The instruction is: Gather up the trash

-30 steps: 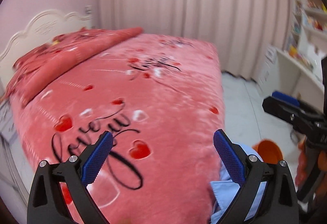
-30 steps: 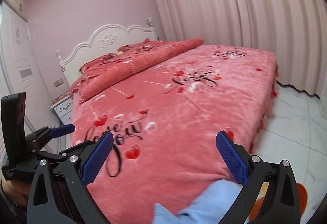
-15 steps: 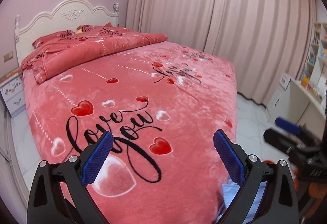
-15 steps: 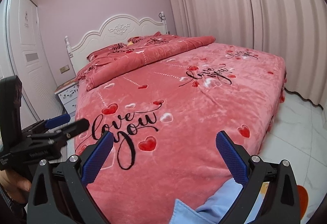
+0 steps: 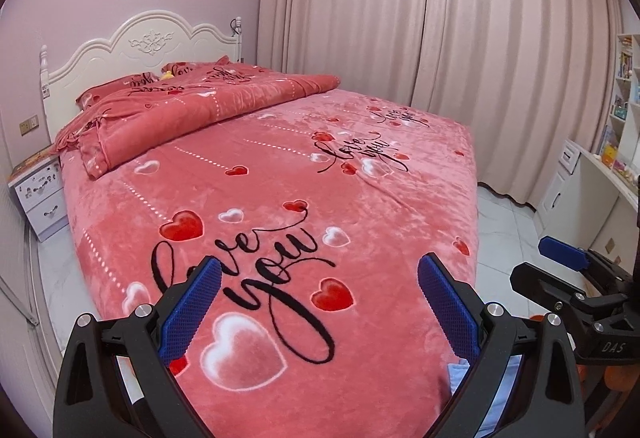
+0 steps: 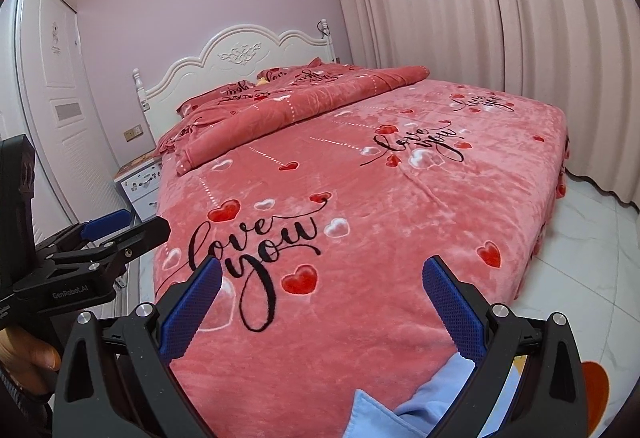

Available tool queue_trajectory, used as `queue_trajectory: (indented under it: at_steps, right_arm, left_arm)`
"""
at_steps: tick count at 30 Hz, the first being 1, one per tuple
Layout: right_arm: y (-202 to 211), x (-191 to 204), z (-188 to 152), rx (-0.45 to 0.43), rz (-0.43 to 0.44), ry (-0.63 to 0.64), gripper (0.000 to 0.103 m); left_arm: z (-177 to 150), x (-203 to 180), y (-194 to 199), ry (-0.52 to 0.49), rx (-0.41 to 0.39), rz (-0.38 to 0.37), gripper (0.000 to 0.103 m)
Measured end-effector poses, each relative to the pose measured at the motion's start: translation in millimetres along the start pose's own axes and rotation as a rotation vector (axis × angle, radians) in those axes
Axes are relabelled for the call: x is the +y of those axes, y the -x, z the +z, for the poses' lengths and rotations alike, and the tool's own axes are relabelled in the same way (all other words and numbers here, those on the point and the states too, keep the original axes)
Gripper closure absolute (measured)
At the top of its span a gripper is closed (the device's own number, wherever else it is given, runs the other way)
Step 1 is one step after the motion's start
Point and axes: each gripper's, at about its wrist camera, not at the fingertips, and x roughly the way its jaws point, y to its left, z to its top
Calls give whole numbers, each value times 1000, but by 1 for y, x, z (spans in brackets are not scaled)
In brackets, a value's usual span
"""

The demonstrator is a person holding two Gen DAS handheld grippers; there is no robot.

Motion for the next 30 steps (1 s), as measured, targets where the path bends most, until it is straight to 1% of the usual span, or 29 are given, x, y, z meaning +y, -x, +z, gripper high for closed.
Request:
queue_trajectory:
  at_steps: [8,14,30]
  right_arm:
    - [-4,-1,-2,14,2,-15,5]
    - [-6,0,-3,20,7,-19,5]
    - [-10,-3,-6,36,18,-37,5]
  left_arm:
    - [-2,-1,-2,-5,18,-3,6]
    - [-3,1,-1,4,19,0,6]
    - [-5,-1,-3,-12,27,3,6]
